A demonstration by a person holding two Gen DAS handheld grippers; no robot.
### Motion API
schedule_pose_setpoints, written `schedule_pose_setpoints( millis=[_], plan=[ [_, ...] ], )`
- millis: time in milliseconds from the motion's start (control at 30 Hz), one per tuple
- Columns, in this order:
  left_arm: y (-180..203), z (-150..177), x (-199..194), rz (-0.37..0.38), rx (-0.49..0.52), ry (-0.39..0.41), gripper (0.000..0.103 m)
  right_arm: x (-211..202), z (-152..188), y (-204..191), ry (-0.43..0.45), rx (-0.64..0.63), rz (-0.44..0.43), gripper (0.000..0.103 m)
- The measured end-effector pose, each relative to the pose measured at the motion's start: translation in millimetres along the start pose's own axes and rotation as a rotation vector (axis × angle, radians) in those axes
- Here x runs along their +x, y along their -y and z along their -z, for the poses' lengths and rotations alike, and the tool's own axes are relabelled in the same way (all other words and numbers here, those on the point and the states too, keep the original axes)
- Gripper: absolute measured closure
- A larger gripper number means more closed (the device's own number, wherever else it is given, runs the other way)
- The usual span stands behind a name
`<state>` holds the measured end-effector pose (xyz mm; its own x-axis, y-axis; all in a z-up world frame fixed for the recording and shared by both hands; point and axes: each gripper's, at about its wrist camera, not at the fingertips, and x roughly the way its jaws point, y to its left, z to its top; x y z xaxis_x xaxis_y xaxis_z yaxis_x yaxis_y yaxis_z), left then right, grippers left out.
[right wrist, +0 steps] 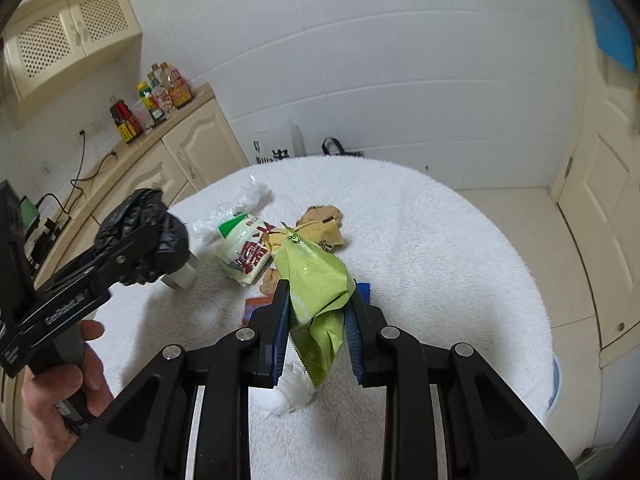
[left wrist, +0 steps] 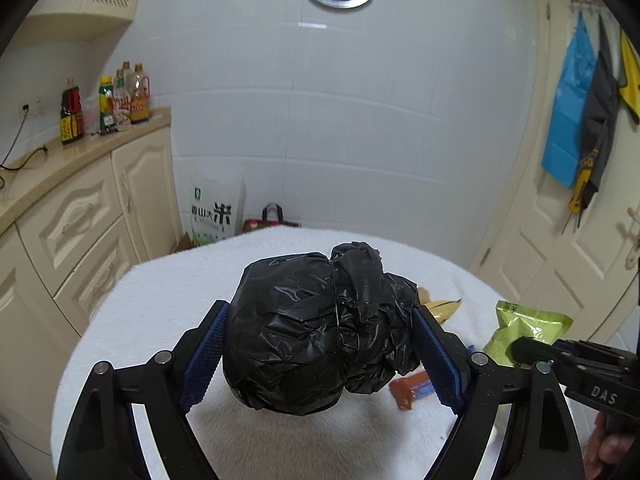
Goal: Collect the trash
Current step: 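Grasp the black bag with the left tool while the right tool grasps the green snack bag, then carry the black bag and green snack bag over to the blue bin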
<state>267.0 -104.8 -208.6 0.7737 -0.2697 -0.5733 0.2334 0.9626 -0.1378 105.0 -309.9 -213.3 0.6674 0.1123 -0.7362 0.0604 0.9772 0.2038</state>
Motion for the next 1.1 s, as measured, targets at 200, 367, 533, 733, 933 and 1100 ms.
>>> schedule_pose_setpoints(
  millis=[200,367,533,733,933,1100],
  plan=[
    [17.1,-1.9,-21.0,0.015,0.017,0.057,0.019,-29.5,1.8,-5.6,0.056,-0.017,-0.007,0.078],
    [32.8,-2.0,-43.0,0.040,0.038,0.109,0.019,-61.2,3.1,-5.8,0.117,-0.024,-0.004,0.077],
    [62.6,-6.0,-59.8,0.075,0.067,0.143,0.019,-92.1,1.9,0.0,0.180,-0.027,0.006,0.077],
    [82.5,35.1,-129.9,0.120,0.099,0.184,0.019,-130.0,-0.9,16.2,0.250,-0.021,0.035,0.078],
    [103.4,67.7,-159.7,0.200,0.138,0.204,0.019,-167.7,1.3,49.3,0.309,0.016,0.093,0.077],
    [133.8,55.3,-140.2,0.285,0.175,0.189,0.019,-197.3,5.6,94.4,0.344,0.078,0.173,0.078]
  ],
)
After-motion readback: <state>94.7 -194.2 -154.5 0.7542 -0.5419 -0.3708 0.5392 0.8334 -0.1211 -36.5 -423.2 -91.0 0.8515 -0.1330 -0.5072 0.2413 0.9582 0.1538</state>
